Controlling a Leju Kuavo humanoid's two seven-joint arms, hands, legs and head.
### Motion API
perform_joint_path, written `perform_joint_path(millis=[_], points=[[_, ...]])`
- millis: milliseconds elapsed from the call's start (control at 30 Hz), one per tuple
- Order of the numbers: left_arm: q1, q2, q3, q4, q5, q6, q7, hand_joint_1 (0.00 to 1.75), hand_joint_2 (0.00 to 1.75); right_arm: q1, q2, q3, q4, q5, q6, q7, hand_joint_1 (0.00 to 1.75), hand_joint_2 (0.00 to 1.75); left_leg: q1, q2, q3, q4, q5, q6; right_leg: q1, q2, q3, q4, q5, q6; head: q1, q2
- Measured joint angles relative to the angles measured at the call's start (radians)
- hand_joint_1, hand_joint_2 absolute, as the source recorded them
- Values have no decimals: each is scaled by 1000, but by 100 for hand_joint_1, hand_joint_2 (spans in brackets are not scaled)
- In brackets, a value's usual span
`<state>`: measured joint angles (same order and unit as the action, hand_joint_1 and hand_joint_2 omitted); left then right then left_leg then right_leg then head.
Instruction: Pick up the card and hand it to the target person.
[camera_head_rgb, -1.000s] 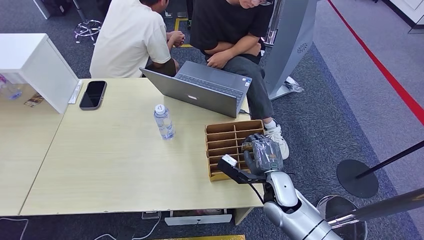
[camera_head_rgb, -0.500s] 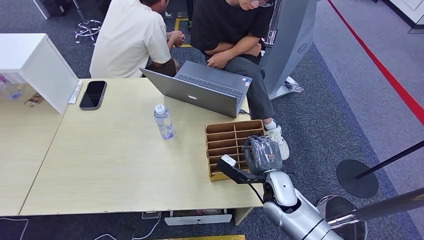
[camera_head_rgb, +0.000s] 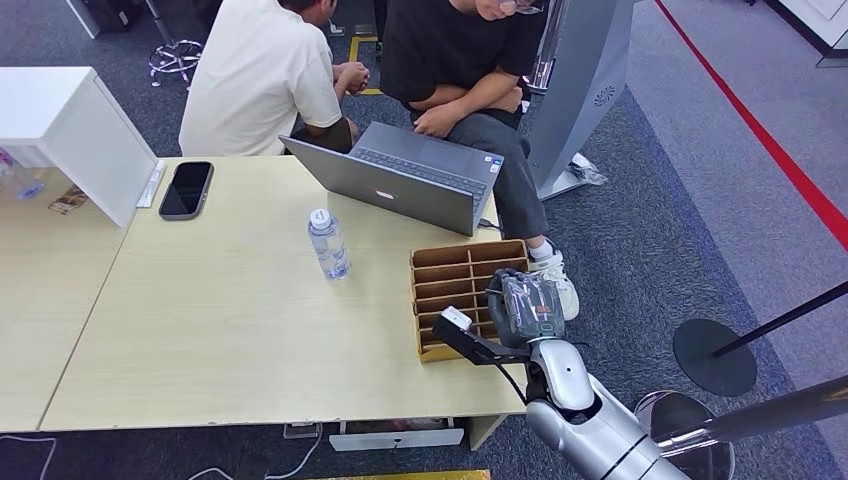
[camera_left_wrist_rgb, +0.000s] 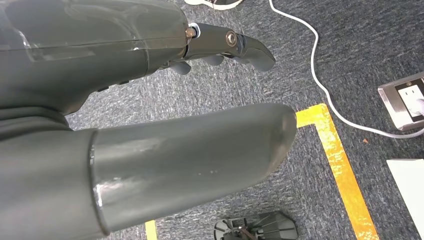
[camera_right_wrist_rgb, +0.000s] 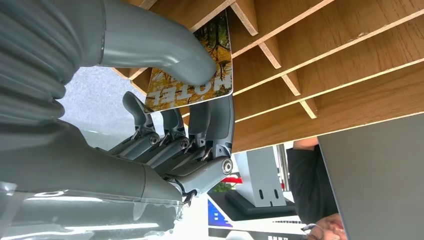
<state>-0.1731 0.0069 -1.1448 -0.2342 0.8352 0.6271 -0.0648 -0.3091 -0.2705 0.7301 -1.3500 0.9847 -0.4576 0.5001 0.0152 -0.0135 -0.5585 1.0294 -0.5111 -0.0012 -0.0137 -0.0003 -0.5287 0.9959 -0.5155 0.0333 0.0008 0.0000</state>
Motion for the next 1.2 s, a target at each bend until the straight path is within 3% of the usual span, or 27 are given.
perform_joint_path(millis=[500, 900, 1200], points=[[2, 0, 0, 0, 0, 1, -2, 0, 0, -1, -5, 1, -11, 53, 10, 4, 165, 175, 0, 0, 0, 0, 0, 0, 0, 0, 0, 0, 0, 0, 0, 0], [8, 2, 7, 0, 9, 1, -24, 0, 0, -20, -85, -1, -286, -7, 74, -62, 158, 175, 0, 0, 0, 0, 0, 0, 0, 0, 0, 0, 0, 0, 0, 0], [8, 1, 17, 0, 12, 1, -31, 0, 0, -38, -109, -1, -391, -13, 82, -74, 157, 175, 0, 0, 0, 0, 0, 0, 0, 0, 0, 0, 0, 0, 0, 0]])
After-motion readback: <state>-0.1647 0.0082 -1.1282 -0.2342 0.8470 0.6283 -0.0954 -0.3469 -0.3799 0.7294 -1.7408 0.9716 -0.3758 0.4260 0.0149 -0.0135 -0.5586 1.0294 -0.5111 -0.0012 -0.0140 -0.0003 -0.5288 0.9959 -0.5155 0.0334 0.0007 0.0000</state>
